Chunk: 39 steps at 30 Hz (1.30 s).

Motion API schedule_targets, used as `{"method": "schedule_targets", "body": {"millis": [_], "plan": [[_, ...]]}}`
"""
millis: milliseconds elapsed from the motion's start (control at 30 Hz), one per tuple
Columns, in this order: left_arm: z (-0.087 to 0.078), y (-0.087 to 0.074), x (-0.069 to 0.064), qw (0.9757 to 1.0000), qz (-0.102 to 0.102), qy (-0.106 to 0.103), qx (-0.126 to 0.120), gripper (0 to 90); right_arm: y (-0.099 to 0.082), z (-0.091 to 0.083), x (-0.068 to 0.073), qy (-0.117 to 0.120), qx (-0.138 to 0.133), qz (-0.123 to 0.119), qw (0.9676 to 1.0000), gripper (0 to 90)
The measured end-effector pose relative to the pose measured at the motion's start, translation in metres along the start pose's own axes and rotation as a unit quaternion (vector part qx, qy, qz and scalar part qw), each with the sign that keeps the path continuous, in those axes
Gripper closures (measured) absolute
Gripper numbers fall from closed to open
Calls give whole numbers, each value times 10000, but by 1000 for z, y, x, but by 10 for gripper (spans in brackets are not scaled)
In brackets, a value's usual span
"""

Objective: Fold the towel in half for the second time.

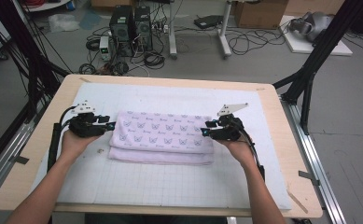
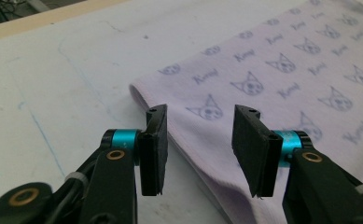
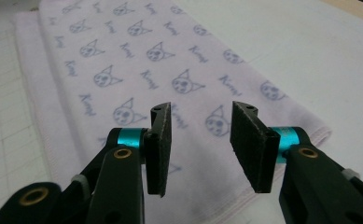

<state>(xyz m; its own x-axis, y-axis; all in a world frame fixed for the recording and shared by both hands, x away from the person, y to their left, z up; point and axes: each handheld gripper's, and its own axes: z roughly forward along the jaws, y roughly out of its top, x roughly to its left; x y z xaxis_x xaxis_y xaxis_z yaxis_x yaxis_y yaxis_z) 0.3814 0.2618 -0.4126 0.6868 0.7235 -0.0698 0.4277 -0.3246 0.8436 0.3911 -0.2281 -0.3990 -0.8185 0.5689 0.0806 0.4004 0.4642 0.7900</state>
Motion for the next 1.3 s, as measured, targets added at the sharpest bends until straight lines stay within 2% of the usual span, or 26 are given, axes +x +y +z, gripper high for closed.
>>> {"method": "schedule_targets", "body": {"millis": [167,267,400,500,567,633,733,833,900,967,1133,1233,1300], "plan": [[0,-8,-12,9993,197,-321,-15,578,-9,-2,12,114,-66,-124,9998,582],[0,-12,-15,9988,262,-404,42,597,-16,-2,17,174,-34,-176,9997,580],[3,-19,-16,9979,323,-491,255,646,-19,1,21,286,214,-179,9992,570],[4,-24,-17,9976,331,-487,354,645,-19,1,26,270,244,-226,9991,568],[4,-27,-18,9973,336,-485,430,639,-24,0,29,213,142,-284,9993,571],[6,-30,-19,9968,386,-475,508,632,-32,-1,28,192,177,-209,9994,571],[7,-32,-22,9973,408,-388,477,613,-44,-1,28,148,170,-143,9996,577],[8,-33,-24,9975,409,-324,484,600,-49,2,28,203,341,-81,9992,586],[7,-33,-24,9971,466,-285,527,645,-49,5,28,260,417,-100,9987,622],[6,-33,-25,9975,402,-288,507,695,-50,8,29,275,481,-127,9984,660],[5,-33,-28,9974,473,-202,505,867,-51,9,24,412,438,-114,9981,812],[4,-32,-29,9974,471,-176,512,880,-51,8,22,485,420,-86,9979,848],[2,-31,-28,9980,400,-206,453,881,-50,6,20,500,347,-53,9981,851]]}}
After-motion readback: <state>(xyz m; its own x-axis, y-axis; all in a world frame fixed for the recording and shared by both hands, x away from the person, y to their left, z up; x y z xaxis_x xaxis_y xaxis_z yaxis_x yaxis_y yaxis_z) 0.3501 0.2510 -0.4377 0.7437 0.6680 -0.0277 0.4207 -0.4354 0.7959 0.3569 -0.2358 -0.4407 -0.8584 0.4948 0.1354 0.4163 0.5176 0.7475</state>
